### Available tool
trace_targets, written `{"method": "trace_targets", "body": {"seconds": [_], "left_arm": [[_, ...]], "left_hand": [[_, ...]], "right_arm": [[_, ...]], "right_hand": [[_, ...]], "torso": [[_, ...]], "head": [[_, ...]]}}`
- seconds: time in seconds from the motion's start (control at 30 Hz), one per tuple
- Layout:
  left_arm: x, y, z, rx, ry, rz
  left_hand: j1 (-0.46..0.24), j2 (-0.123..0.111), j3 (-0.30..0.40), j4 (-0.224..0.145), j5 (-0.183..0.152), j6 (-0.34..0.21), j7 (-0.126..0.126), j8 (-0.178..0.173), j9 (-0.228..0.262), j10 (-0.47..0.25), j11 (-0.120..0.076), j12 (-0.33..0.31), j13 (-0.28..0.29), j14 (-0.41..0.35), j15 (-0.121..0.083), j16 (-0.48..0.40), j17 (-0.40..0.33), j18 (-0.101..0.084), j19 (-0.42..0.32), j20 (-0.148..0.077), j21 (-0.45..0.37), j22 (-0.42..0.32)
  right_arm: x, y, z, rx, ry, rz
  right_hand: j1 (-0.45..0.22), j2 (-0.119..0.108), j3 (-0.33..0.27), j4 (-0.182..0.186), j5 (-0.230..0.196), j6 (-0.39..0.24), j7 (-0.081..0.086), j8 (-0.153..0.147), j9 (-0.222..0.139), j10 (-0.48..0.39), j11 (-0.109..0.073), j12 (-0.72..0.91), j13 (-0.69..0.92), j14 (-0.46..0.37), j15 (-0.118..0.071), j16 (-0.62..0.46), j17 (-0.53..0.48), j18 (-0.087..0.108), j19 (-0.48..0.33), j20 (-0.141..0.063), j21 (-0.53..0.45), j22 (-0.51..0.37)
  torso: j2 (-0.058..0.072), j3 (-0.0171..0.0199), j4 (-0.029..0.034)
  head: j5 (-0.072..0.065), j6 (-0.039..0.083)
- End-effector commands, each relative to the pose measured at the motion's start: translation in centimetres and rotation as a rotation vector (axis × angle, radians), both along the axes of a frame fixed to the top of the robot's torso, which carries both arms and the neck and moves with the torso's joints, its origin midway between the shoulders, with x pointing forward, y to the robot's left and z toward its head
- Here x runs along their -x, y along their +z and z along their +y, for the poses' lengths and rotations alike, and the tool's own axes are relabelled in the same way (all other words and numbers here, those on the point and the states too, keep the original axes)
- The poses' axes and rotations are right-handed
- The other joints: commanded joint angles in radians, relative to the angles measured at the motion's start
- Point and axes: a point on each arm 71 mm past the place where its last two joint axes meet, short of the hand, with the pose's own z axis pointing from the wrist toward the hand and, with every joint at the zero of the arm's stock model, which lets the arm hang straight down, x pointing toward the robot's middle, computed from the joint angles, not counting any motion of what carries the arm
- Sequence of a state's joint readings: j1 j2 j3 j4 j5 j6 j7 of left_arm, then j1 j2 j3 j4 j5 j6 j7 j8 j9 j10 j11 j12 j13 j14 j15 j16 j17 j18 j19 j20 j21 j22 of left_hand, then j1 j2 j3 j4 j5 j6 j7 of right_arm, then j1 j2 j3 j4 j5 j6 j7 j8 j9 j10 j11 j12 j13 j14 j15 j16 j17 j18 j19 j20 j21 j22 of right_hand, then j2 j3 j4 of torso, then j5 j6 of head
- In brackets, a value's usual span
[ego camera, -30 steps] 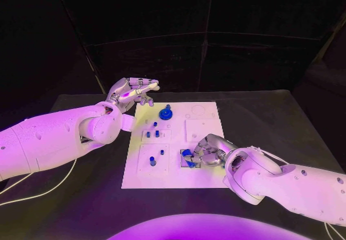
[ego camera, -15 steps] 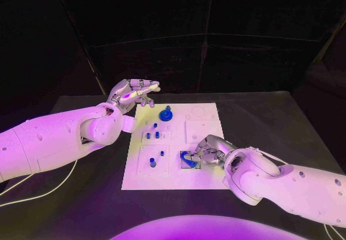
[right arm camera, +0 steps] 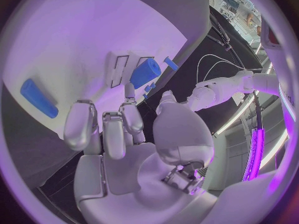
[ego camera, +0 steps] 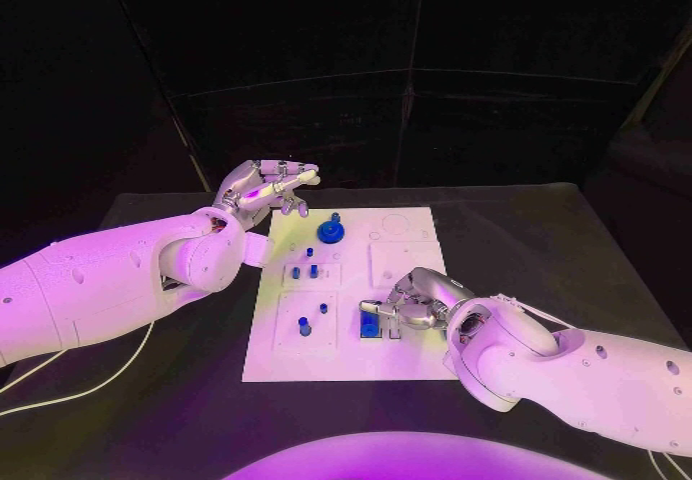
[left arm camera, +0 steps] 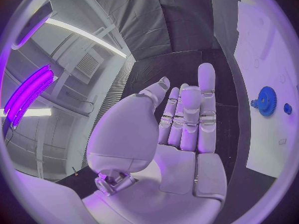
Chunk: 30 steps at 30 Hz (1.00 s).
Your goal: Assemble the parts on the task board
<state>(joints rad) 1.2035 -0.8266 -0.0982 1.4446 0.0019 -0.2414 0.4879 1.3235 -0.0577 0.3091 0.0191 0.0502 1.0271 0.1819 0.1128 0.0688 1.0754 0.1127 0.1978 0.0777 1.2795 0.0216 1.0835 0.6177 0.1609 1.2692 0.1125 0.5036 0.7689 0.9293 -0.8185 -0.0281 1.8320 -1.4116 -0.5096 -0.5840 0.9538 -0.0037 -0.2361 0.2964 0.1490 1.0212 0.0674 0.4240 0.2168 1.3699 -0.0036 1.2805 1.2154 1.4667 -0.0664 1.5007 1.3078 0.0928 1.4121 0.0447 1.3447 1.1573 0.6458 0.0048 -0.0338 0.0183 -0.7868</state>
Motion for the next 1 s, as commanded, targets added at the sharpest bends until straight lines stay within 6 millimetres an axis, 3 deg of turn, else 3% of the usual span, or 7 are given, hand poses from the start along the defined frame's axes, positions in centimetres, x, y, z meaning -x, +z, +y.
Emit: {"method": "trace_targets", "body": {"seconds": [0.03, 0.37, 0.5, 0.6, 1.0], "left_arm": [[0.0, 0.17, -0.11, 0.008, -0.01, -0.006], [-0.01, 0.19, -0.04, 0.008, -0.006, -0.008], [0.0, 0.19, -0.02, 0.008, -0.006, -0.009], [0.0, 0.19, 0.04, 0.007, -0.004, -0.009], [0.02, 0.19, 0.01, 0.008, -0.006, -0.008]], "left_hand": [[0.009, 0.0, 0.0, -0.004, -0.001, -0.007, -0.001, 0.007, 0.0, -0.006, -0.002, 0.005, 0.0, -0.009, 0.001, 0.007, -0.002, 0.02, 0.0, 0.006, -0.007, -0.001], [0.011, 0.002, 0.001, -0.005, -0.001, -0.007, -0.002, 0.007, 0.0, -0.006, -0.002, 0.006, 0.0, -0.008, 0.001, 0.009, 0.002, 0.02, 0.001, 0.006, -0.007, -0.001], [0.011, 0.002, 0.001, -0.005, -0.001, -0.007, -0.002, 0.007, 0.0, -0.006, -0.002, 0.006, 0.0, -0.008, 0.001, 0.009, 0.002, 0.02, 0.001, 0.006, -0.007, -0.001], [0.011, 0.002, 0.001, -0.005, -0.001, -0.007, -0.002, 0.007, 0.0, -0.006, -0.002, 0.006, 0.0, -0.008, 0.001, 0.009, 0.002, 0.02, 0.001, 0.006, -0.007, -0.001], [0.012, 0.003, 0.002, -0.005, -0.001, -0.007, -0.002, 0.008, 0.0, -0.006, -0.002, 0.007, 0.0, -0.008, 0.001, 0.009, 0.0, 0.02, 0.001, 0.006, -0.007, -0.001]], "right_arm": [[0.09, 0.37, 0.16, -0.008, 0.015, -0.032], [0.51, 0.26, 0.52, 0.009, 0.062, 0.005], [0.61, 0.2, 0.58, 0.021, 0.079, 0.015], [0.64, 0.16, 0.59, 0.027, 0.085, 0.019], [0.29, -0.23, 0.12, 0.065, 0.058, 0.03]], "right_hand": [[-0.008, 0.005, 0.009, -0.002, 0.007, 0.007, 0.0, 0.006, 0.003, 0.002, -0.003, 0.003, 0.008, 0.07, -0.007, -0.003, 0.072, -0.01, -0.001, -0.007, 0.002, 0.004], [-0.003, 0.028, 0.015, -0.005, 0.031, 0.004, 0.0, 0.006, 0.009, 0.014, -0.004, 0.016, 0.027, 0.074, -0.008, 0.005, 0.093, -0.013, 0.005, -0.009, 0.011, 0.019], [0.137, 0.023, 0.039, -0.06, 0.087, 0.007, -0.003, 0.009, 0.017, 0.017, -0.006, 0.017, 0.034, 0.074, -0.01, 0.005, 0.094, -0.013, 0.006, -0.01, 0.012, 0.021], [0.224, 0.022, 0.052, -0.101, 0.102, 0.01, -0.006, 0.011, 0.022, 0.02, -0.009, 0.017, 0.039, 0.074, -0.012, 0.006, 0.096, -0.013, 0.007, -0.012, 0.014, 0.024], [0.301, 0.048, 0.062, -0.132, 0.103, 0.019, -0.01, 0.015, 0.031, 0.027, -0.013, 0.02, 0.049, 0.075, -0.015, 0.006, 0.098, -0.014, 0.009, -0.014, 0.017, 0.03]], "torso": [[0.0, 0.0006, -0.0002], [0.0, 0.0002, -0.0003], [0.0, 0.0007, 0.0002], [0.0, -0.0001, 0.0], [0.001, -0.0001, 0.0009]], "head": [[0.001, 0.0], [0.0, -0.001], [0.001, -0.001], [0.001, -0.002], [-0.001, -0.003]]}}
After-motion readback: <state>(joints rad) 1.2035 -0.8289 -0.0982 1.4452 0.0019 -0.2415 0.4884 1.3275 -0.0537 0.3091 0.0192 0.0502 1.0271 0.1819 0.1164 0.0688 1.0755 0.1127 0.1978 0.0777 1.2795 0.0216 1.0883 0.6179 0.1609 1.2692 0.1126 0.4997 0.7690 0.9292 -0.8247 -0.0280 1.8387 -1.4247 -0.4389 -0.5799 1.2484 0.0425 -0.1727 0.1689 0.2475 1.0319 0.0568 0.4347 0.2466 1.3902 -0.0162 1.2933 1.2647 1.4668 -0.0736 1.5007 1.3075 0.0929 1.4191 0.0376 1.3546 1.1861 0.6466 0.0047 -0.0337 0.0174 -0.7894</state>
